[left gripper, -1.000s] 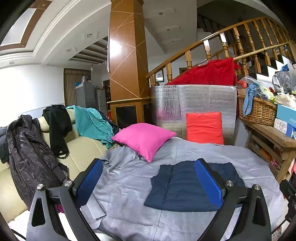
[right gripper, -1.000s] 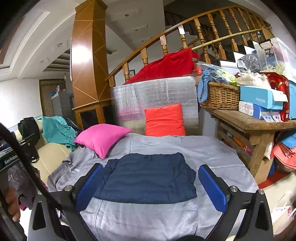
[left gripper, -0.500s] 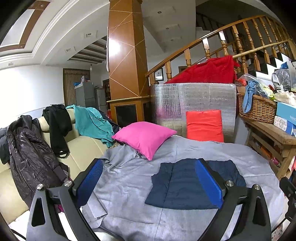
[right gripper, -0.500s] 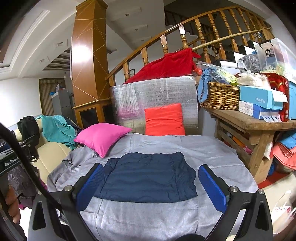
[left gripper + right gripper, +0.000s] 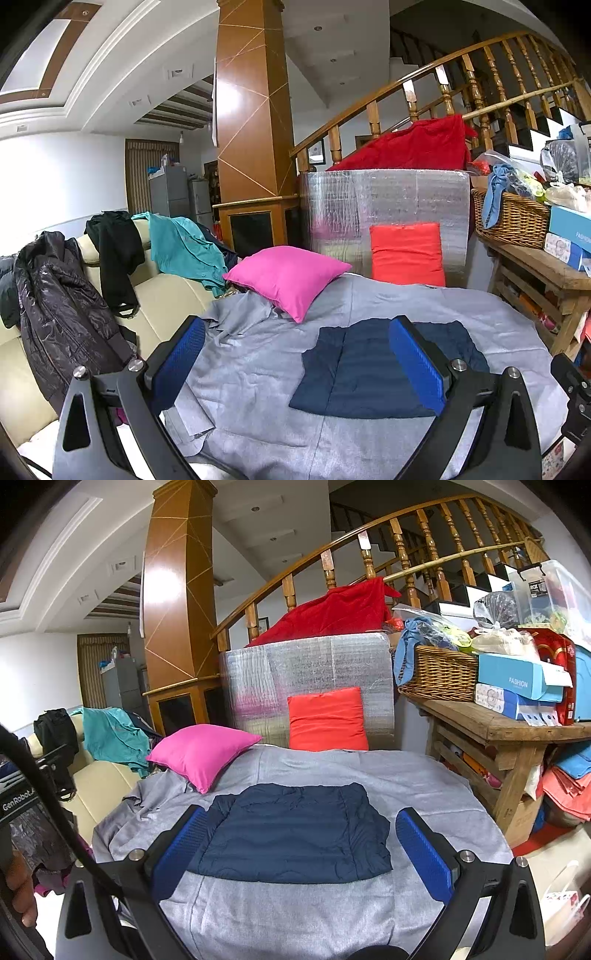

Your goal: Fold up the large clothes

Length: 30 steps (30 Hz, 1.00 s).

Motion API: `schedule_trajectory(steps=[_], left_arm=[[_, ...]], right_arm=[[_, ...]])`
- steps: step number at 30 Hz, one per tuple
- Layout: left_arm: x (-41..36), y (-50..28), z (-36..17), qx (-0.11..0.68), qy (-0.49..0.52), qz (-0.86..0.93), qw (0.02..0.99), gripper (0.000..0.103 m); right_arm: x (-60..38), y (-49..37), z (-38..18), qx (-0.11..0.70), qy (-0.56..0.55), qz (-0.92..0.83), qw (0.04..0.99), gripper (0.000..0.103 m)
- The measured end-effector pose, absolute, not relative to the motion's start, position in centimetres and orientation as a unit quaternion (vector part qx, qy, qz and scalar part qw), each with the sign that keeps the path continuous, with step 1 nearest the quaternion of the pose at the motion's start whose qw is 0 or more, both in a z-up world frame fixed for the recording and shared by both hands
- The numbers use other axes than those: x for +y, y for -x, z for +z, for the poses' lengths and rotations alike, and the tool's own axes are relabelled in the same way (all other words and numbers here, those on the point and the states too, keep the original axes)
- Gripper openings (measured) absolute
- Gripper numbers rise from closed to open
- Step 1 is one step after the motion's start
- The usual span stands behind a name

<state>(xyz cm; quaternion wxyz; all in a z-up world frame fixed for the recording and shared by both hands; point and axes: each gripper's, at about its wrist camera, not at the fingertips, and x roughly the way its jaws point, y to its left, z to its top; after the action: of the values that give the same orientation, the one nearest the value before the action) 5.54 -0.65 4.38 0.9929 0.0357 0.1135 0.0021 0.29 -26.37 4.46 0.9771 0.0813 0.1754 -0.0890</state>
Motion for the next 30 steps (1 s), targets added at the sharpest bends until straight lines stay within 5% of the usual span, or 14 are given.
schedule_trajectory(steps=[30], left_arm=[[0.0, -6.2, 4.6, 0.115, -0.029, -0.001, 0.993, 0.1]], right_arm=[[-24.6, -3.2, 5.1, 0.195, -0.06, -0.085, 0.975, 0.103]])
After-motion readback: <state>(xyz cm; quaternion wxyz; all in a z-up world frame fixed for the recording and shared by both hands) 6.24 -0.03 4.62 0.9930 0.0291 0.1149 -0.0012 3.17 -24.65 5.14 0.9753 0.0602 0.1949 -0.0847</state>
